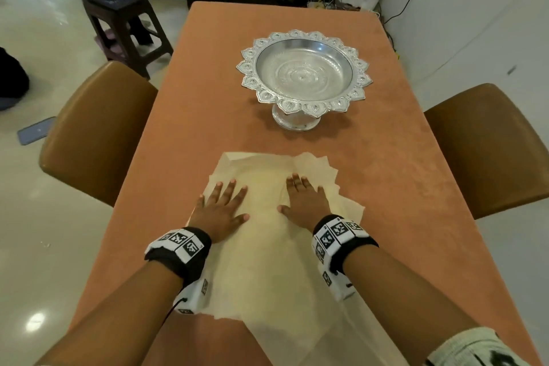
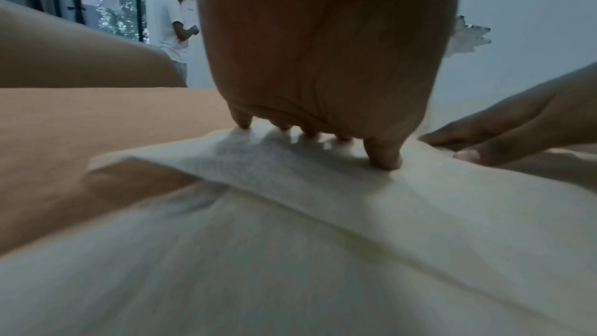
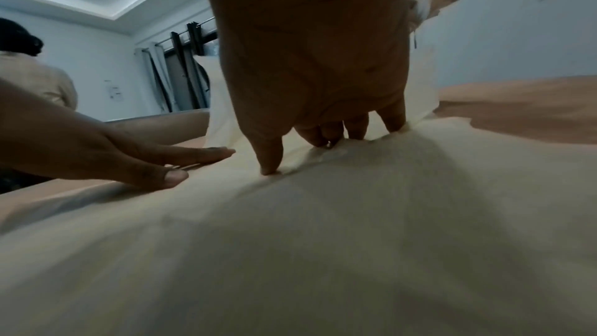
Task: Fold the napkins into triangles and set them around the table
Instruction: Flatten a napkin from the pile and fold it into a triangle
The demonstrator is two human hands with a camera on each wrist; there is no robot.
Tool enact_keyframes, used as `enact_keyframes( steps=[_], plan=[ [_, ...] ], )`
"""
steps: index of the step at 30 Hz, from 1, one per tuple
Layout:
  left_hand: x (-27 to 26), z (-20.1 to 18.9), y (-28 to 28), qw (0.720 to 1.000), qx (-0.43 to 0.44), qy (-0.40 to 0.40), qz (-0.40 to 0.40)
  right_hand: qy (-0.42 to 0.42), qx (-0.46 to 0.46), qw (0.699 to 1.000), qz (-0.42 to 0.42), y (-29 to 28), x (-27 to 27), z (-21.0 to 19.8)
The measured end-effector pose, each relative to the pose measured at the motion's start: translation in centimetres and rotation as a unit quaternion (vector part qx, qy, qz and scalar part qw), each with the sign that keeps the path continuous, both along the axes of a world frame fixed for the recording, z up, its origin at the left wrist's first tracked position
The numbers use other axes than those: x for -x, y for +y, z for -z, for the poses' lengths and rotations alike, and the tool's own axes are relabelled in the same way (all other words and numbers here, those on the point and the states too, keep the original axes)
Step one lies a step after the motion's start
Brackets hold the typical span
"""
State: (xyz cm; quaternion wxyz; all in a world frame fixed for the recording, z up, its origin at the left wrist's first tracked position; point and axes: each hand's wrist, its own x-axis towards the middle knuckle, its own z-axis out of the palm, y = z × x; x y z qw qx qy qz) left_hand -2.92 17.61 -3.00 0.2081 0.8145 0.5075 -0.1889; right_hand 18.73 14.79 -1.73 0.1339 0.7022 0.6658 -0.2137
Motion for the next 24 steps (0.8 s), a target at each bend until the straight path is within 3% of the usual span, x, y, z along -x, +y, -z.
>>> enact_keyframes(
  steps=[3, 5, 7, 9, 10, 13, 17, 24],
  plan=[
    [-0.8, -0.7, 2.7, 1.0, 0.001, -0.006, 0.011, -0.011, -0.027, 1.0, 0.01, 2.0, -0.3, -0.7],
    [-0.7, -1.5, 2.8, 1.0, -0.018, -0.02, 0.012, 0.014, -0.133, 0.99, 0.039, 2.6, -1.1, -2.0],
    [0.1, -2.2, 1.9, 0.996, -0.065, -0.052, 0.009, 0.083, -0.251, 0.956, 0.124, 2.6, -2.8, -3.1],
    [1.3, -2.5, 0.3, 0.989, -0.11, -0.102, -0.016, 0.132, -0.304, 0.916, 0.225, 2.1, -5.4, -3.1],
    [2.0, -2.3, -0.5, 0.983, -0.127, -0.127, -0.036, 0.137, -0.287, 0.91, 0.266, 1.8, -6.7, -2.7],
    [3.7, -1.5, -2.7, 0.984, -0.097, -0.128, -0.074, 0.12, -0.109, 0.937, 0.309, 1.3, -8.5, -1.4],
    [3.7, 0.0, -5.4, 0.998, -0.021, -0.05, -0.013, 0.151, -0.033, 0.959, 0.238, 1.3, -6.6, -1.2],
    [4.2, 0.6, -6.6, 0.997, -0.052, -0.061, 0.014, 0.129, 0.066, 0.985, 0.095, 3.2, -2.7, -1.8]
  ],
)
